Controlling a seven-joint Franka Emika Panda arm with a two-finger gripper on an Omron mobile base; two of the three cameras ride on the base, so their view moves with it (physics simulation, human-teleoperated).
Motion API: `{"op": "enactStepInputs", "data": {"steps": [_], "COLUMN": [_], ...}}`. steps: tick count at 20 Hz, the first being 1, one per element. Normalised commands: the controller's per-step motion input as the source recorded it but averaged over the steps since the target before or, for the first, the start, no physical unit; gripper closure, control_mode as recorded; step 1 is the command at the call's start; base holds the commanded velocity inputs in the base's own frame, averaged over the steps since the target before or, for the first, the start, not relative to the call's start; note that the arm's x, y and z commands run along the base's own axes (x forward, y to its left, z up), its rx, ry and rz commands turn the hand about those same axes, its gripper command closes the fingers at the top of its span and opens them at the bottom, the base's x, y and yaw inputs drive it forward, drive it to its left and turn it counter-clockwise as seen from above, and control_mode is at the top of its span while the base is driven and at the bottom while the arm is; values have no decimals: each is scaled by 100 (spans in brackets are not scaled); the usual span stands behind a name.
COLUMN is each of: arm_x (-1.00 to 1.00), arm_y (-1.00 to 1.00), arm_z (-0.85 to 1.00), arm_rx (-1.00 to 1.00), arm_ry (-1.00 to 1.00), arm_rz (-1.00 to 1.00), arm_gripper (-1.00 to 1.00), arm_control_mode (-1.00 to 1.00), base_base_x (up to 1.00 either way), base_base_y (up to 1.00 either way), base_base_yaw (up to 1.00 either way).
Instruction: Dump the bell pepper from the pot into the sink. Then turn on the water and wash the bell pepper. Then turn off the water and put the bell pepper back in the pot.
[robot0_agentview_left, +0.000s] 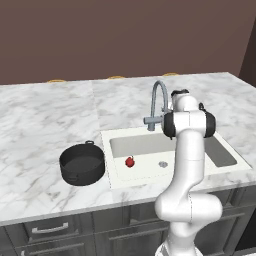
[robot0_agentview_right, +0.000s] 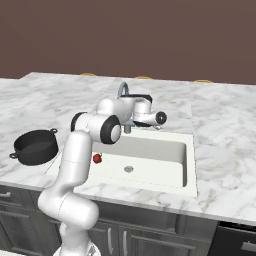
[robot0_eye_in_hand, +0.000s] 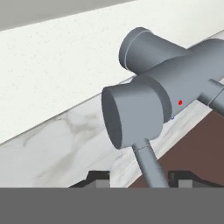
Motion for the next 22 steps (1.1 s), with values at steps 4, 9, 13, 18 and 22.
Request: {"op": "enactStepInputs", "data": {"steps": [4,9,13,18,22], "arm_x": [0,-3,-4,-1,-5], "arm_y": [-79,-74,-58,-20,-34], "arm_z": [0,-3,-2,0,5], "arm_rx": [0,0,0,1,5], "arm_ry": [5,6,7,8,5], "arm_rz": [-8,-7,-5,-2,0], "arm_gripper": [100,100,100,-100,-100], "arm_control_mode": [-100,-100,-100,-100,-100], "base_base_x": [0,0,0,0,0], "base_base_y": [0,0,0,0,0], "base_base_yaw": [0,0,0,0,0]}}
